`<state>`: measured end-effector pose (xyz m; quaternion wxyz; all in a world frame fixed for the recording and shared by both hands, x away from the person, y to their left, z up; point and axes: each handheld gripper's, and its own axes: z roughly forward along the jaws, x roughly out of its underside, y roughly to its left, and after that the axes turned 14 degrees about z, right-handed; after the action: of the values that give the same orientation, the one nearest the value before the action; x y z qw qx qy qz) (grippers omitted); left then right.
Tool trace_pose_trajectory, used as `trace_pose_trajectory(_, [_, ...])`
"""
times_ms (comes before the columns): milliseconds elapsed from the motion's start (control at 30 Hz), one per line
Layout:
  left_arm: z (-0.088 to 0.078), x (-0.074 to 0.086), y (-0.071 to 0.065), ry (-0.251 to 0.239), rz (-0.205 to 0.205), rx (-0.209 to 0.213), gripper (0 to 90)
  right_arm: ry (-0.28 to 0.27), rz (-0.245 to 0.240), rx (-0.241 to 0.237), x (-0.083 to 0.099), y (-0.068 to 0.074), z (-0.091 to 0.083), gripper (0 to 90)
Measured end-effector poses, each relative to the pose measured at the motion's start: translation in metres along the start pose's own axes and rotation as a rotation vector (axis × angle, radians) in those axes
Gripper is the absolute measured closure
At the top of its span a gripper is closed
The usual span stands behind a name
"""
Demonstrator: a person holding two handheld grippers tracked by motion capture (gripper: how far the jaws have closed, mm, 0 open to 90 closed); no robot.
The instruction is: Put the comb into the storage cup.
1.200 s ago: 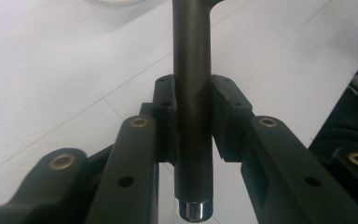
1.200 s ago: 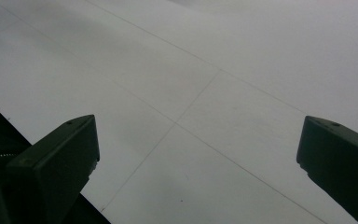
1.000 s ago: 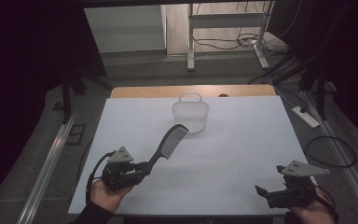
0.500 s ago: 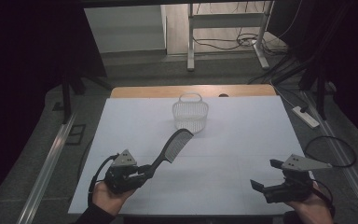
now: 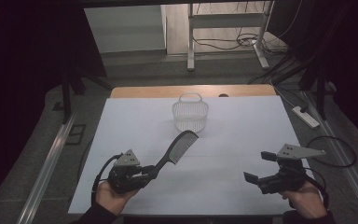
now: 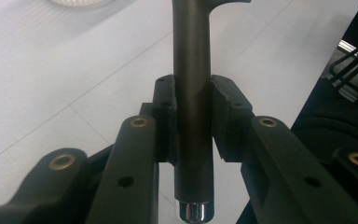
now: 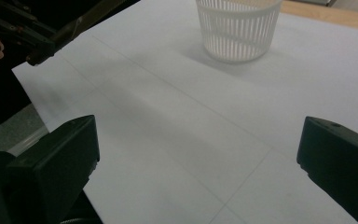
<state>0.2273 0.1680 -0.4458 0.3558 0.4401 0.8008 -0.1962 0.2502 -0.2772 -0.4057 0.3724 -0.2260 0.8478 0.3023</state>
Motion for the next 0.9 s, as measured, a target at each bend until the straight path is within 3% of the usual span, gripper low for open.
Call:
trace_pose_trajectory(333, [0.002,-0.001,0.0,-0.01,0.005,0.013,72.9,0.015,-0.027,-0.004,-0.014,-0.001,0.015,0.0])
trace_pose_trajectory(433, [0.003,-0.002,0.0,-0.016,0.007,0.016,72.9,0.018,-0.023,-0.013,-0.017,0.001,0.019,0.0])
trace_pose_trajectory(567, [0.003,-0.002,0.001,-0.024,0.003,0.022,72.9,0.003,-0.009,-0.063,-0.019,0.005,0.027,0.0])
trace_pose_trajectory(667, [0.003,-0.002,0.001,-0.03,-0.001,0.026,72.9,0.023,-0.022,-0.059,-0.022,0.009,0.033,0.0])
trace_pose_trajectory(900, [0.004,-0.004,0.001,-0.039,-0.004,0.041,72.9,0.046,0.009,-0.07,-0.029,0.014,0.046,0.0])
